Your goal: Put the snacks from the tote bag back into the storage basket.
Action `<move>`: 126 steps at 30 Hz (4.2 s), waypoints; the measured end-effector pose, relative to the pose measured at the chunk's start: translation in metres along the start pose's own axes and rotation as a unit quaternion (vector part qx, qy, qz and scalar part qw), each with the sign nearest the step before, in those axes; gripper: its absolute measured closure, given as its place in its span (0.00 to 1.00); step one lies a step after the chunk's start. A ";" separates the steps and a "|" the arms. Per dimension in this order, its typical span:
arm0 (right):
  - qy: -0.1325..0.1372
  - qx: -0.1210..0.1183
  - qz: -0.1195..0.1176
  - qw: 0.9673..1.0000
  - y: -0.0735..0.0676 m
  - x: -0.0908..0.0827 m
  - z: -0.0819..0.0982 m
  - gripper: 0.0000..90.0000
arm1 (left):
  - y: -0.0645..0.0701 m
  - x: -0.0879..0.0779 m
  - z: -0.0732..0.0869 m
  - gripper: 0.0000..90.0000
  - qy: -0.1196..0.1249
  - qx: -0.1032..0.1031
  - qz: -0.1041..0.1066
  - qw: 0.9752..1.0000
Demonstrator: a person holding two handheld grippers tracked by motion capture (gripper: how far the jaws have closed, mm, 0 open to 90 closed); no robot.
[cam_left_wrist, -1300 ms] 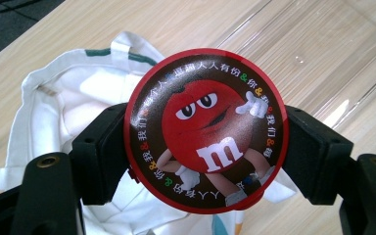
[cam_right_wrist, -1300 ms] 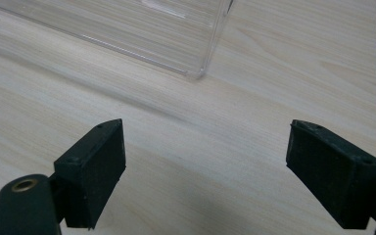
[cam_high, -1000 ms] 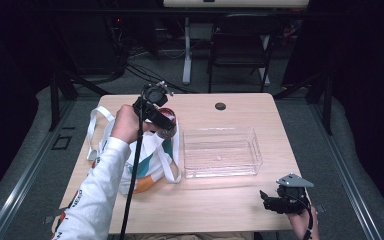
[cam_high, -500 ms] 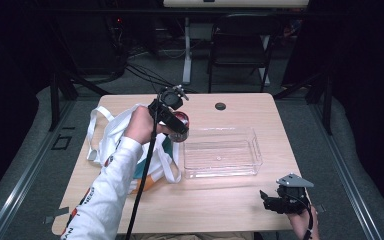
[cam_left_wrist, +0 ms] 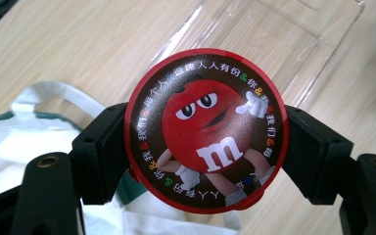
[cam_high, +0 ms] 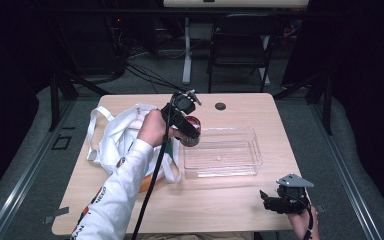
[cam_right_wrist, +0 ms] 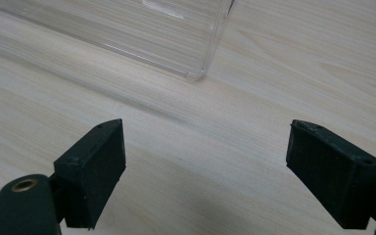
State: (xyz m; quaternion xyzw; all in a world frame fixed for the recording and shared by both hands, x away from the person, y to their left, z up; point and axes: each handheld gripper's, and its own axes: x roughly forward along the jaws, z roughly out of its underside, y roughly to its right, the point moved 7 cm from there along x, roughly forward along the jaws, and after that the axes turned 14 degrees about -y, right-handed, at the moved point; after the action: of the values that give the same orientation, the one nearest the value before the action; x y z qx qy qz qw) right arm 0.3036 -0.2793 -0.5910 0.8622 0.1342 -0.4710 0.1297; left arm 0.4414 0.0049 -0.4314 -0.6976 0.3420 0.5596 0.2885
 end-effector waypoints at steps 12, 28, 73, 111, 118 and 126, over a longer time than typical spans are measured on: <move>0.000 -0.001 -0.002 1.000 -0.001 0.000 0.000 0.16 | 0.014 0.022 -0.010 0.29 -0.007 0.008 0.021 1.000; -0.003 -0.003 0.000 1.000 -0.001 0.000 0.000 0.16 | 0.021 0.056 -0.011 0.29 -0.024 0.009 0.041 0.999; -0.001 -0.003 -0.002 1.000 -0.002 0.001 0.000 0.16 | 0.022 0.100 0.007 0.29 -0.045 -0.035 0.071 0.996; -0.003 -0.006 -0.002 1.000 -0.001 0.001 0.000 0.16 | 0.025 0.130 0.015 0.28 -0.080 -0.037 0.053 0.995; -0.002 -0.006 -0.002 1.000 -0.001 0.000 0.000 0.16 | 0.025 0.129 0.017 0.28 -0.086 -0.036 0.043 0.995; 0.000 -0.005 -0.004 1.000 -0.001 0.000 0.000 0.16 | 0.024 0.122 0.016 0.22 -0.074 -0.031 0.039 0.996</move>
State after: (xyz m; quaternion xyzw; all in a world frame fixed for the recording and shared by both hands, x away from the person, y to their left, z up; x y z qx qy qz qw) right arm 0.3036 -0.2780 -0.5913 0.8609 0.1394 -0.4710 0.1322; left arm 0.4297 -0.0158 -0.5545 -0.6491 0.3288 0.6309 0.2693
